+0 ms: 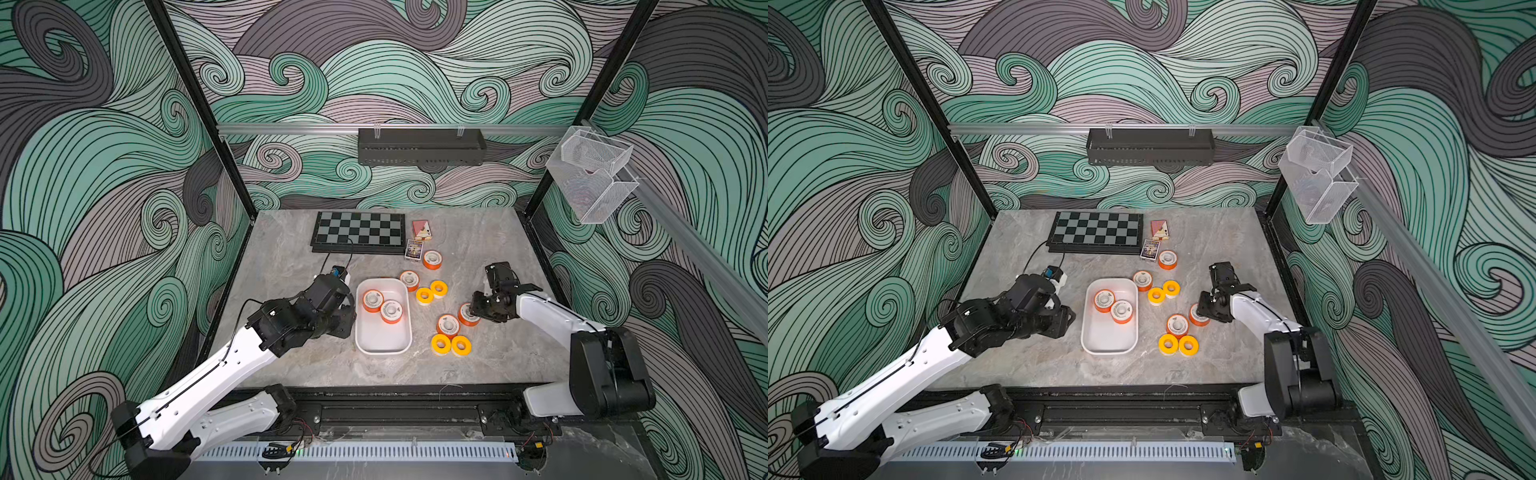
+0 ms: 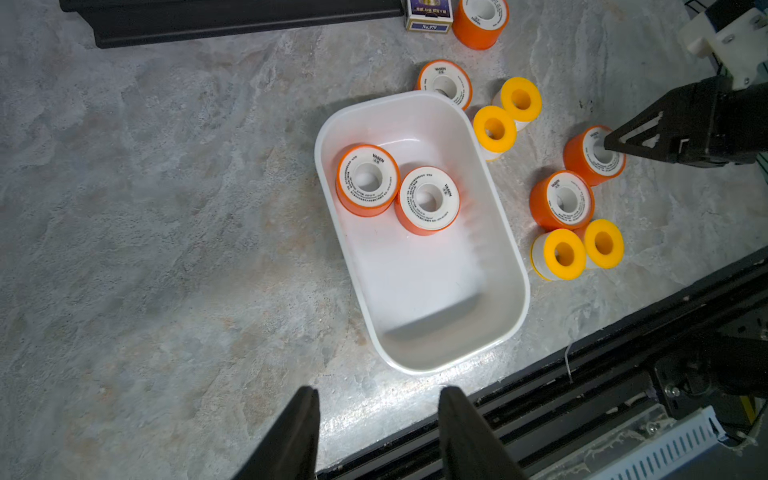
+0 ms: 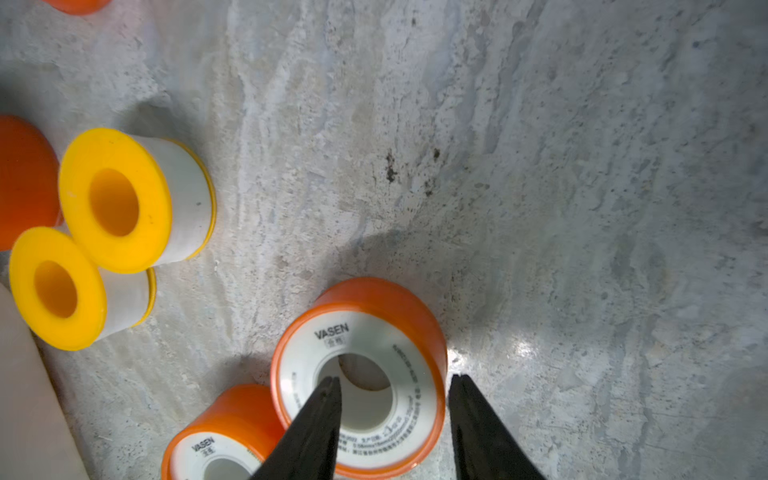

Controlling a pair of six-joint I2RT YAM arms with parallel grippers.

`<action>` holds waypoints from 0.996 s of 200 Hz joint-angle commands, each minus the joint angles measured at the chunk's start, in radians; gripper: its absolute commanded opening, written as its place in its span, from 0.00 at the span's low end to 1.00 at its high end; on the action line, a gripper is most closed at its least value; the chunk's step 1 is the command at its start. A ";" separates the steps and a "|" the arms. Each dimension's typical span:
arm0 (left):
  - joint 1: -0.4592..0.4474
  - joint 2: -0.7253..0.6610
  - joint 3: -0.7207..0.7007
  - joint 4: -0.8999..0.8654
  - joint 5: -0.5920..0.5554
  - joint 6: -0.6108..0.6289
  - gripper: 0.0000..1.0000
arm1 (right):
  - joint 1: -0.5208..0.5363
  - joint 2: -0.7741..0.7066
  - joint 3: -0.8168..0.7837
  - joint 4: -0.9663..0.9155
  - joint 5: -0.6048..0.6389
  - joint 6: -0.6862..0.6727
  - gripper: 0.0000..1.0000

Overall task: Put the sealing tape into the storage box
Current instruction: Pick up the sealing tape at the center of the board.

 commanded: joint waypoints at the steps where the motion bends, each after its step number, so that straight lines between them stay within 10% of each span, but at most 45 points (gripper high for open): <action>1: 0.004 -0.033 -0.004 -0.032 -0.036 -0.006 0.51 | 0.001 0.021 0.021 -0.024 0.007 -0.003 0.48; 199: -0.004 -0.126 -0.045 -0.035 -0.064 -0.030 0.51 | 0.006 0.055 0.066 -0.073 -0.006 -0.026 0.24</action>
